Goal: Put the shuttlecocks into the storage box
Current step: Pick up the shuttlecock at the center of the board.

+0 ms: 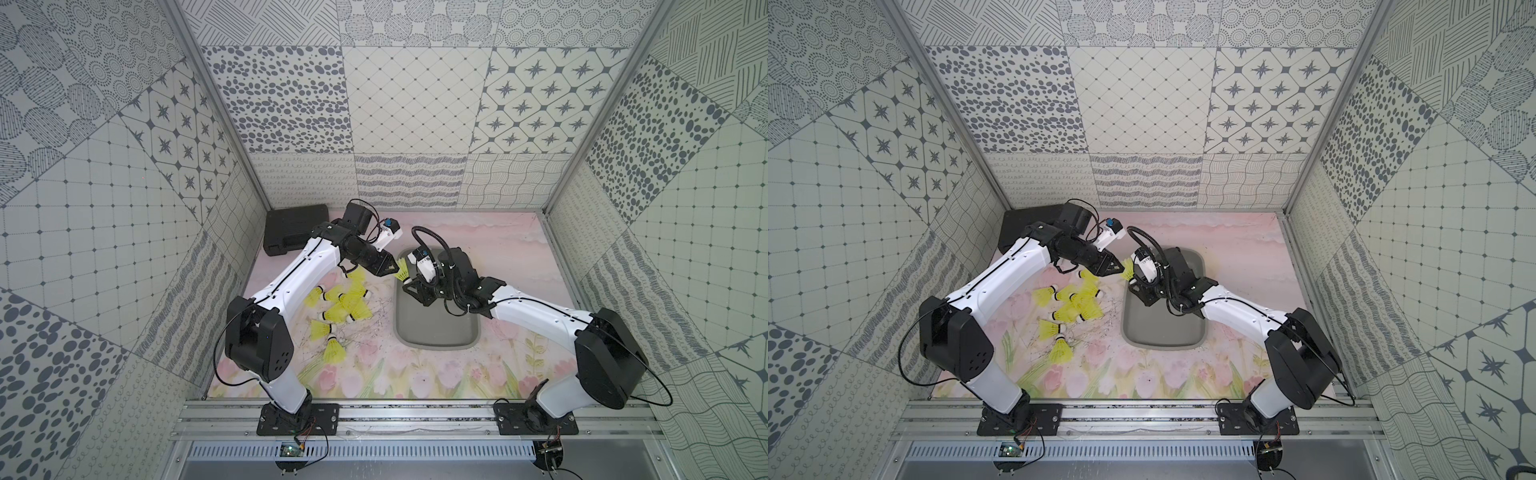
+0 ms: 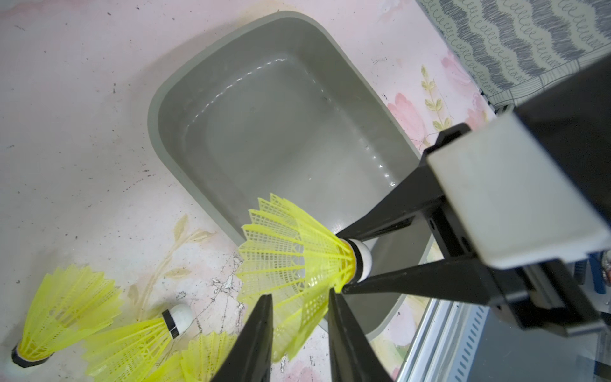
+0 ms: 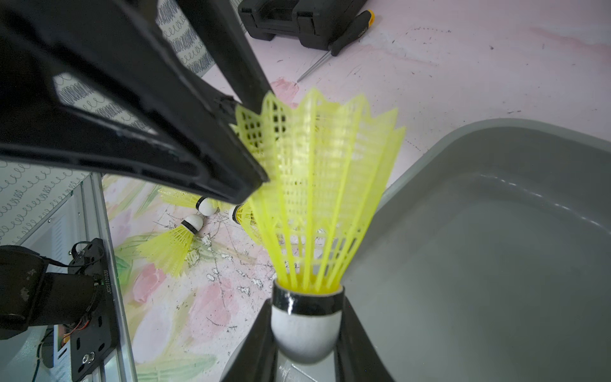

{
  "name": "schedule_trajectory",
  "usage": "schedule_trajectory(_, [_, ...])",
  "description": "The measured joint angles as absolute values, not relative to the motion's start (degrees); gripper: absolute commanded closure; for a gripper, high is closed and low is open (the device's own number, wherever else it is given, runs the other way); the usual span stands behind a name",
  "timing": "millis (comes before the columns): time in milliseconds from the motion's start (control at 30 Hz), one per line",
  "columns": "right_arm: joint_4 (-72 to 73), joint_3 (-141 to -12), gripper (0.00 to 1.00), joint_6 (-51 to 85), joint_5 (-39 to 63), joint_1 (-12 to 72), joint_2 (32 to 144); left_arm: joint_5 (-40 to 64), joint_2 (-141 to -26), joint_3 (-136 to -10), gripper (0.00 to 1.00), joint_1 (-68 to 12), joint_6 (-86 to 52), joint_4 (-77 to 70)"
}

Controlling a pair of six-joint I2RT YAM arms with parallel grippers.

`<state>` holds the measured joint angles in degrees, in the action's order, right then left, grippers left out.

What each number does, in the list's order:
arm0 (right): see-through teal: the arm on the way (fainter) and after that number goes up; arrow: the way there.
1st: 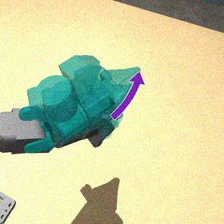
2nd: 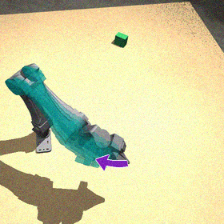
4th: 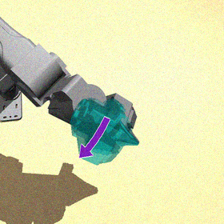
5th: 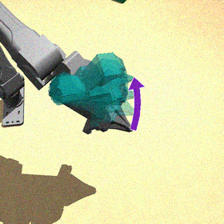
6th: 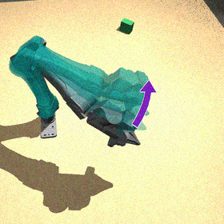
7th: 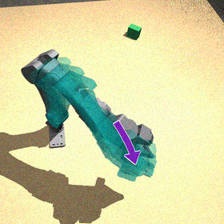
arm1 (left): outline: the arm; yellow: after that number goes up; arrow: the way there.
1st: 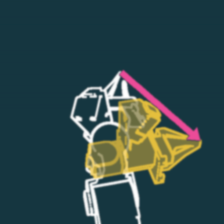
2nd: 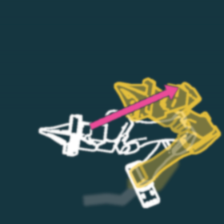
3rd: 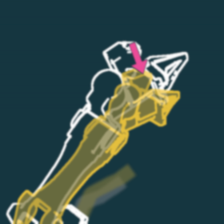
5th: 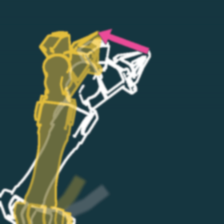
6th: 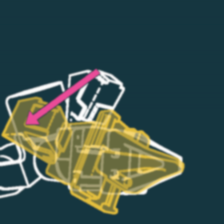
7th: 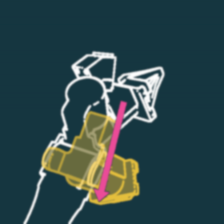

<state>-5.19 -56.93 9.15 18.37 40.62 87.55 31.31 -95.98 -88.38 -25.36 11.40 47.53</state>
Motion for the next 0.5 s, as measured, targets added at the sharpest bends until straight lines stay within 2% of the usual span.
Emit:
schedule_trajectory(100, [-5.5, -56.9, 0.74, 8.9, 18.3, 40.6, 87.5, 31.4, -96.1, -88.6, 0.87, -25.4, 11.7, 47.8])
schedule_trajectory(267, [-5.7, -56.9, 0.7, 8.7, 17.8, 40.6, 87.5, 31.8, -96.1, -88.7, 0.92, -25.4, 11.8, 47.8])
schedule_trajectory(500, [-5.7, -56.7, 0.53, 8.5, 15.6, 40.6, 87.3, 33.1, -96.1, -87.6, 0.96, -25.4, 9.0, 46.6])
